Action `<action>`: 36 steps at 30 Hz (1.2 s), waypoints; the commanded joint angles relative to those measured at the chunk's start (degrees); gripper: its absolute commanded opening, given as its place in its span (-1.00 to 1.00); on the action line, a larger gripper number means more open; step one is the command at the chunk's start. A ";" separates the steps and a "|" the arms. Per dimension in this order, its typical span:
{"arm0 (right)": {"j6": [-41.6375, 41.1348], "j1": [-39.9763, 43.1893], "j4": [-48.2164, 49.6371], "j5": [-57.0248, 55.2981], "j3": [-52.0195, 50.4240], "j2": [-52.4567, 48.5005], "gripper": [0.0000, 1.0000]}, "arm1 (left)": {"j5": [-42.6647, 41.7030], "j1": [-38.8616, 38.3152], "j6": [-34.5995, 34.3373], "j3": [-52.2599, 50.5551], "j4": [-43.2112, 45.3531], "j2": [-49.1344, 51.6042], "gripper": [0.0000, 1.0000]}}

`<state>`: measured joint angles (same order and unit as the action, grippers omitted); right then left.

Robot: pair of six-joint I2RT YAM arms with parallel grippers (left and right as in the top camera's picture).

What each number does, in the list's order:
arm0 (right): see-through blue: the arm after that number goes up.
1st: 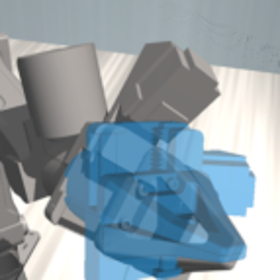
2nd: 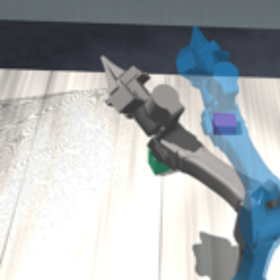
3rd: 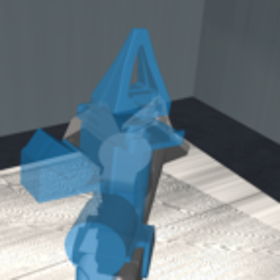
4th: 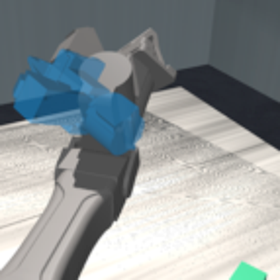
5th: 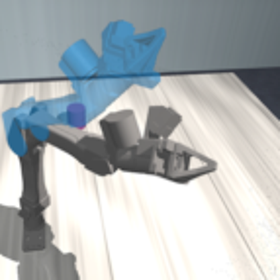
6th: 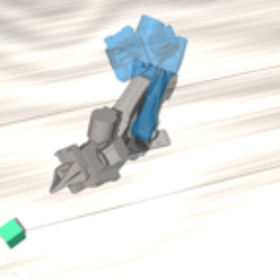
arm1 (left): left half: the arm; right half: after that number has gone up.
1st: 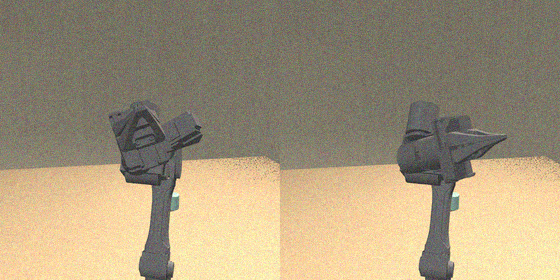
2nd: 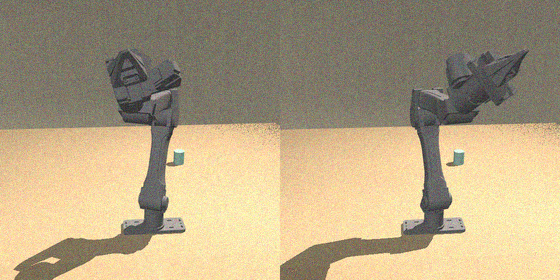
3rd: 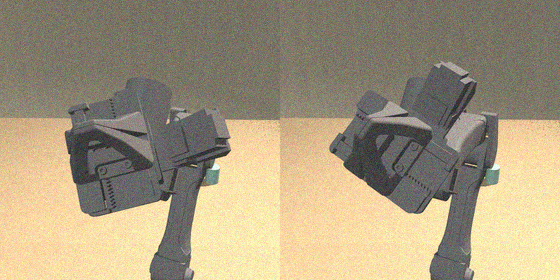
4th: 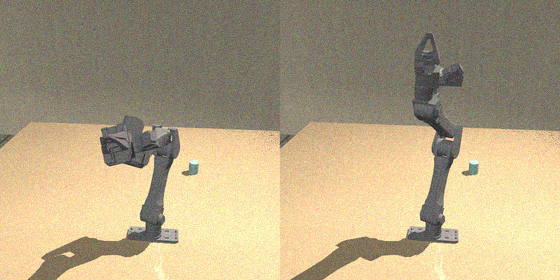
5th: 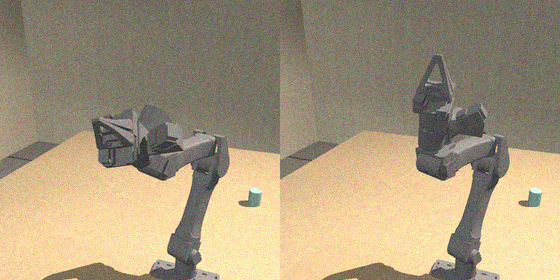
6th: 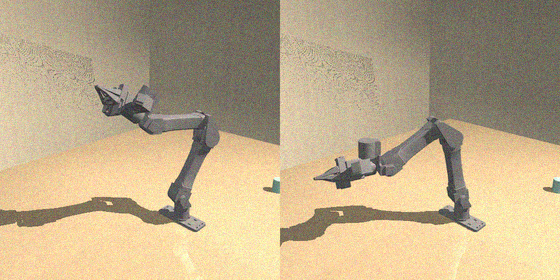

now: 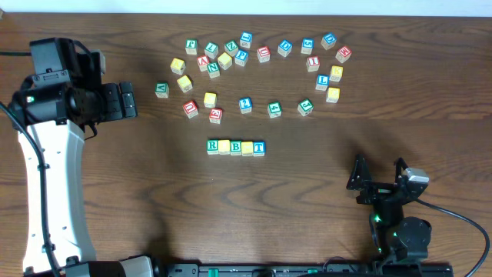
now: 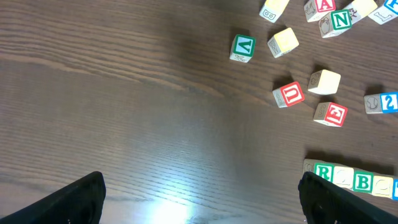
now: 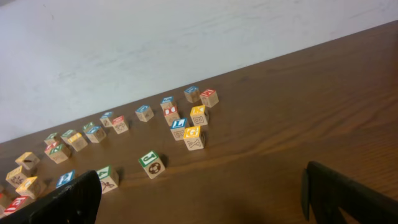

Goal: Spell out ROBOT

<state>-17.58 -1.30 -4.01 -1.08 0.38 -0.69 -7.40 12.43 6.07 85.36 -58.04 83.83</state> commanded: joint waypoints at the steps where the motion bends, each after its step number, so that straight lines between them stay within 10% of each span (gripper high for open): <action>1: -0.61 0.46 -0.22 0.13 -0.07 0.37 0.98 | -0.11 -0.02 0.55 0.07 0.07 -1.33 0.95; 12: -0.61 0.46 -0.22 0.13 -0.07 0.35 0.99 | 6.40 0.04 3.10 -26.71 10.91 -18.53 0.96; 36: -0.61 0.46 -0.22 0.11 -0.07 0.35 0.98 | 15.02 0.04 4.44 -40.54 15.39 -51.74 0.95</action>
<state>-17.58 -1.30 -4.01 -1.08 0.38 -0.69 6.63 12.36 9.08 47.07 -43.42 34.48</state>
